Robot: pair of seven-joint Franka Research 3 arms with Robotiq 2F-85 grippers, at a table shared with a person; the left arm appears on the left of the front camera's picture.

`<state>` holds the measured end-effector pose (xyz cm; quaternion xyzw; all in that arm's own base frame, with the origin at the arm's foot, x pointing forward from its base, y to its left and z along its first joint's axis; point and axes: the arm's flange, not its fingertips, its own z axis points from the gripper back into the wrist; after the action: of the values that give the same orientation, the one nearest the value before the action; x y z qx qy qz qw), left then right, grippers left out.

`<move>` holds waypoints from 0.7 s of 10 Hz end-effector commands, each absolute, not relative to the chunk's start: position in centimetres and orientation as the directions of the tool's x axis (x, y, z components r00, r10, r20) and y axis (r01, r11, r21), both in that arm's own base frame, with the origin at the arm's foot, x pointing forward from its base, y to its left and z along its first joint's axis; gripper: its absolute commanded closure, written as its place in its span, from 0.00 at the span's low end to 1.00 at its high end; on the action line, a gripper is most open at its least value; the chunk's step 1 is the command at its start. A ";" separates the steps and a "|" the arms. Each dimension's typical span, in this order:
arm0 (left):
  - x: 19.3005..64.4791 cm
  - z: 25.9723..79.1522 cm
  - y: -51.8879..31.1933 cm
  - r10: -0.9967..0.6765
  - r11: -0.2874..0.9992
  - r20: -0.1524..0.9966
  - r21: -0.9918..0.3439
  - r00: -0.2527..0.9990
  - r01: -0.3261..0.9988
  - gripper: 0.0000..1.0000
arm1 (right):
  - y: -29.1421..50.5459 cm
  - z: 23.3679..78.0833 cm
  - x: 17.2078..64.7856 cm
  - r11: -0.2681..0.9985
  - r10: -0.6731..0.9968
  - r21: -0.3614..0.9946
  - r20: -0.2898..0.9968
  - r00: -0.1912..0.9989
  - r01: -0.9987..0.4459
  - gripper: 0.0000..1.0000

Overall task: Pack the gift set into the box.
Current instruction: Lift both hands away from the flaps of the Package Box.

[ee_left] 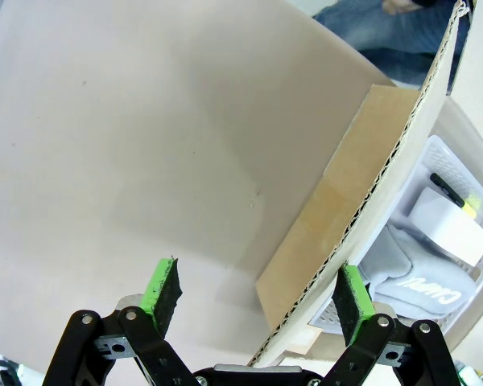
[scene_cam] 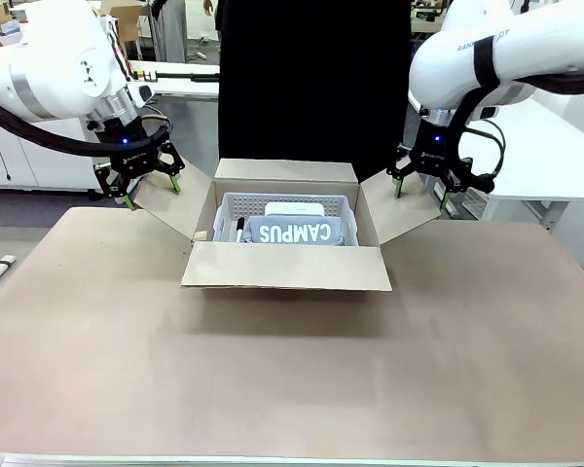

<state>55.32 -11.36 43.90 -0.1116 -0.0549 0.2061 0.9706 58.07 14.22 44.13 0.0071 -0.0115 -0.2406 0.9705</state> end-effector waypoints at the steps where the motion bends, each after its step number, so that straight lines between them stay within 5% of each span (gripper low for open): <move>1: 55.3 43.9 -11.4 0.412 0.890 0.060 -0.239 0.909 -0.388 0.00 | 14.2 44.1 58.1 0.884 -0.467 0.019 0.019 0.884 0.467 0.00; 4: 52.4 50.7 -8.2 0.331 0.919 0.072 -0.252 0.941 -0.304 0.00 | 10.8 53.1 54.2 0.896 -0.395 0.225 0.010 0.919 0.383 0.00; 7: 45.1 58.0 -4.5 0.153 0.883 0.073 -0.457 0.985 -0.103 0.00 | 6.1 60.2 45.2 0.858 -0.234 0.442 -0.117 0.965 0.261 0.00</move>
<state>47.05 -6.28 58.57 -0.1823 -0.0805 0.1040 0.9744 47.65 8.64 61.47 0.1926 -0.0299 -0.1573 0.9681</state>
